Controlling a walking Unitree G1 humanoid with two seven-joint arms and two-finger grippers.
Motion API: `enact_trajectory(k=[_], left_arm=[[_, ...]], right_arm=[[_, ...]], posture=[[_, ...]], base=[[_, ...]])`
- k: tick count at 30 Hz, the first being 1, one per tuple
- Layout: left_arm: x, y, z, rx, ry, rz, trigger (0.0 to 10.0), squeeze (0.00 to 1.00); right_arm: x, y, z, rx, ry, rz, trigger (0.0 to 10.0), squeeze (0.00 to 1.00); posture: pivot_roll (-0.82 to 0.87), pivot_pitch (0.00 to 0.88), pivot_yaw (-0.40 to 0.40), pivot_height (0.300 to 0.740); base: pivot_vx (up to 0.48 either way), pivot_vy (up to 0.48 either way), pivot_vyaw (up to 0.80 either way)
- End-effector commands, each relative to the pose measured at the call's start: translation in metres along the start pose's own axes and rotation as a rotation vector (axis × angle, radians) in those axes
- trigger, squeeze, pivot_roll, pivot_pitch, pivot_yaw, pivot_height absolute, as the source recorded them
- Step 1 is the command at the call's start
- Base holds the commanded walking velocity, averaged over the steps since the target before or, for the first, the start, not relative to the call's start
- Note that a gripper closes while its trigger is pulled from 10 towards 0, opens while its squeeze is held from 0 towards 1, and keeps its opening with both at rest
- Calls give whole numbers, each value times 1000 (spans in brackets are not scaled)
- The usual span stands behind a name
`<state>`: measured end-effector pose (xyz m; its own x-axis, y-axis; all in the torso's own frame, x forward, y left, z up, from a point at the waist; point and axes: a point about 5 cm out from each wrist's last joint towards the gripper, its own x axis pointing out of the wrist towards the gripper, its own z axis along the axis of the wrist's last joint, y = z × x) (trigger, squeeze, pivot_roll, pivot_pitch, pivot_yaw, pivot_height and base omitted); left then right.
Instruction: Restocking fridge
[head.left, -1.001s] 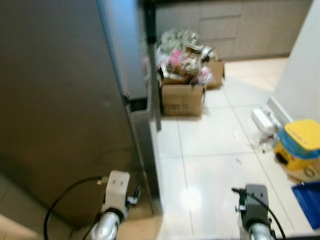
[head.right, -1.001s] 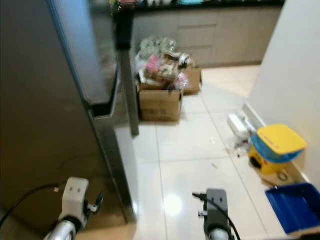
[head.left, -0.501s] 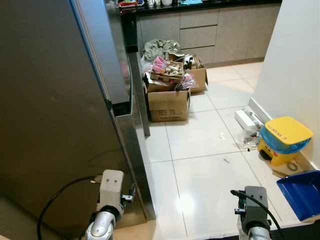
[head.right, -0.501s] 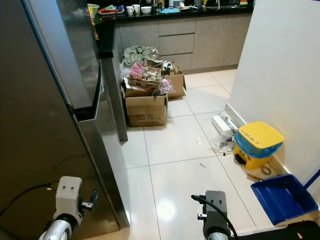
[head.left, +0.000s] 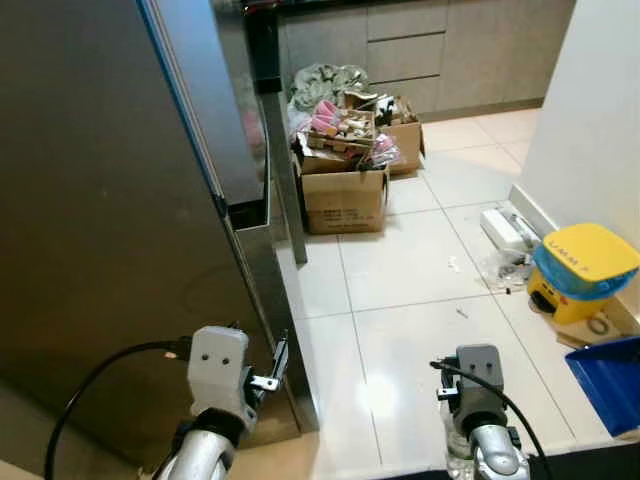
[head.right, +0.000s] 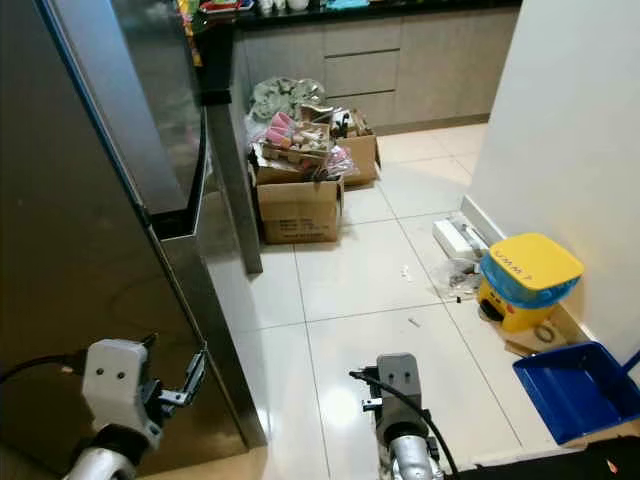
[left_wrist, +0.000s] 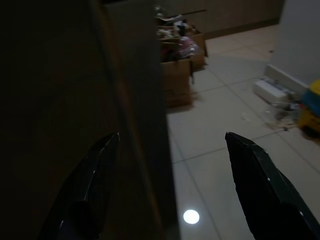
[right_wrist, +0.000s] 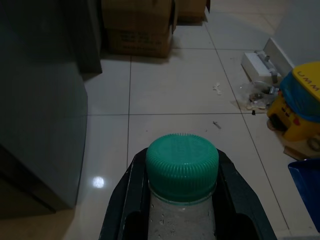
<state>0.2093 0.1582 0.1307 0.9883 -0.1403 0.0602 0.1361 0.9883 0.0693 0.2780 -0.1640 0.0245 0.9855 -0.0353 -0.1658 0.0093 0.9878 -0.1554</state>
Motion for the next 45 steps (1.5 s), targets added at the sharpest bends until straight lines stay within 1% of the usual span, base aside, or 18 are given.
enact_trajectory(k=[1, 3, 4, 5, 8, 14, 15, 18, 23, 24, 31, 33, 35, 36, 37, 40, 43, 45], left_arm=[[-1, 3, 2, 32, 16, 6, 10000, 0], [0, 1, 3, 32, 18, 4, 10000, 0], [7, -5, 4, 29, 14, -11, 7569, 0], [10, -10, 5, 38, 7, -26, 0, 0], [18, -19, 6, 45, 2, -66, 0, 0], [31, -30, 1, 34, 14, -99, 0, 0], [33, -32, -1, 47, 19, -100, 0, 0], [36, -33, -3, 52, 21, -98, 0, 0], [42, -29, -3, 86, 11, -46, 0, 0], [43, -29, -2, 84, 11, -48, 10000, 0], [54, -36, -2, 74, 8, -33, 10000, 0], [60, -40, -3, 70, 16, -15, 10000, 0], [72, -46, -4, 70, 26, 12, 10000, 0], [72, -46, -4, 70, 26, 12, 10000, 0], [80, -47, -1, 76, 26, 43, 10000, 0], [96, -43, 9, 86, 4, 98, 10000, 0], [99, -34, 10, 38, 21, 111, 10000, 0], [97, -26, 10, 33, 27, 128, 10000, 0]], right_arm=[[-1, 4, -4, -6, 22, 15, 10000, 0], [-2, 4, -4, -6, 25, 16, 10000, 0], [-1, 5, -5, -5, 32, 16, 10000, 0], [-1, 5, -5, -5, 34, 16, 10000, 0], [-1, 7, -5, -4, 38, 18, 10000, 0], [-2, 8, -6, -7, 41, 21, 10000, 0], [-3, 7, -7, -8, 43, 19, 10000, 0], [-3, 6, -8, -11, 45, 16, 10000, 0], [-3, 4, -8, -15, 46, 9, 10000, 0], [-3, 3, -8, -15, 46, 8, 10000, 0], [-1, 5, -7, -15, 46, 10, 10000, 0], [-1, 7, -6, -12, 45, 10, 10000, 0], [0, 8, -6, -9, 44, 13, 10000, 0], [0, 8, -6, -9, 44, 13, 10000, 0], [0, 10, -5, -8, 41, 15, 10000, 0], [0, 12, -3, -2, 32, 15, 10000, 0], [0, 12, -3, 2, 28, 12, 10000, 0], [-1, 12, -3, 4, 28, 8, 10000, 0]], posture=[[-95, 116, 85, 707], [-95, 116, 85, 707], [-95, 111, 87, 707], [-96, 107, 86, 707], [-100, 102, 86, 707], [-112, 95, 87, 707], [-116, 93, 88, 707], [-118, 93, 89, 707], [-127, 86, 92, 707], [-125, 84, 92, 707], [-122, 76, 94, 707], [-121, 75, 94, 707], [-121, 74, 93, 707], [-121, 74, 93, 707], [-126, 74, 98, 707], [-130, 74, 102, 707], [-132, 76, 104, 707], [-131, 76, 104, 707]], base=[[0, 0, 0], [0, 0, 0], [0, 0, 0], [0, 0, 0], [0, 0, 0], [0, 0, 0], [0, 0, 0], [0, 0, 0], [0, 0, 0], [0, 0, 0], [0, 0, 0], [0, 0, 0], [0, 0, 0], [0, 0, 0], [0, 0, 0], [0, 0, 0], [0, 0, 0], [0, 0, 0]])
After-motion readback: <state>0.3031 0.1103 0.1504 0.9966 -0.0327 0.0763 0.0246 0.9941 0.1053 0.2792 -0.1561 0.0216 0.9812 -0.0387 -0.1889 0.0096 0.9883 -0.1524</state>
